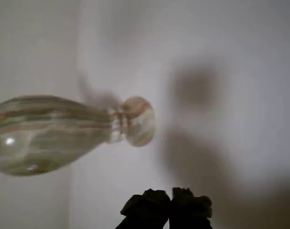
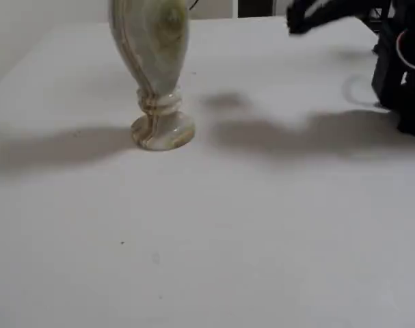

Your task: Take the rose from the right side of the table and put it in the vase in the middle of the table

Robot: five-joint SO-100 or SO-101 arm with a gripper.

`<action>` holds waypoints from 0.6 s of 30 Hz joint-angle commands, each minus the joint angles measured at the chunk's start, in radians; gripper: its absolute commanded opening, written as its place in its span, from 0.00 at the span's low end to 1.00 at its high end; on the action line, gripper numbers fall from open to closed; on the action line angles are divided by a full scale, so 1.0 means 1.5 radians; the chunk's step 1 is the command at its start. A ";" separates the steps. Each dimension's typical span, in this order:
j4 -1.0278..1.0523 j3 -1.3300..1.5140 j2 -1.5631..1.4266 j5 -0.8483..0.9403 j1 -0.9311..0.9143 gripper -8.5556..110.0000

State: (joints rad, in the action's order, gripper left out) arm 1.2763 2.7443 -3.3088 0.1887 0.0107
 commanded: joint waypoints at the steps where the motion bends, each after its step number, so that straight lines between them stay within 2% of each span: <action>1: -0.014 0.061 -0.010 -0.009 -0.011 0.07; 18: -0.041 0.176 -0.010 -0.009 -0.011 0.07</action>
State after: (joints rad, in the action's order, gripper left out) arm 1.2318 3.0112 -3.3088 0.1825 0.0000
